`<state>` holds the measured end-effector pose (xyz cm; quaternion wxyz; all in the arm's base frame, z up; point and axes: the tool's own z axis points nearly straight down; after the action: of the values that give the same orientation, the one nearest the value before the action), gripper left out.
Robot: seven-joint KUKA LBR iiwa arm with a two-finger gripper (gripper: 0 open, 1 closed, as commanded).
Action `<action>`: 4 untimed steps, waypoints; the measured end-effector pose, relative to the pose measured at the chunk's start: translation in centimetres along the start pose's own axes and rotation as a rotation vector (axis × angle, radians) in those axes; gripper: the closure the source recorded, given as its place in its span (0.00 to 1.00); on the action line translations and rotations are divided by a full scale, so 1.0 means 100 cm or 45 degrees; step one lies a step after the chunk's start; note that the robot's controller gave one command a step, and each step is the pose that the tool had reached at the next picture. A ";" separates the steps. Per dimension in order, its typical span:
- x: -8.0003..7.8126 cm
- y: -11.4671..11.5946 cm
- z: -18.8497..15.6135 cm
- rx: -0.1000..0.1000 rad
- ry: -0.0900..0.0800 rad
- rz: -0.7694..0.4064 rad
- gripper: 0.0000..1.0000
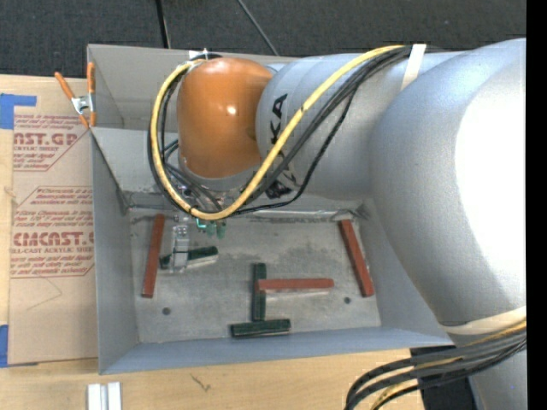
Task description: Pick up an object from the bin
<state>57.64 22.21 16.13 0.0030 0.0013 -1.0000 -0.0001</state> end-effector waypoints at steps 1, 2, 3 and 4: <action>-0.002 -0.001 -0.005 -0.002 -0.009 0.003 1.00; -0.002 -0.002 -0.005 -0.002 -0.009 0.003 0.00; -0.002 -0.002 -0.005 -0.002 -0.009 0.004 0.00; 0.016 -0.019 0.046 -0.005 -0.016 0.031 0.00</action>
Offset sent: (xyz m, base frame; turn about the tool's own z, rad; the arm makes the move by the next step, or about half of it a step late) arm 0.0000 0.0000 0.0000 0.0000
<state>55.98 20.26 11.58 -0.0033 -0.0108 -0.9999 -0.0019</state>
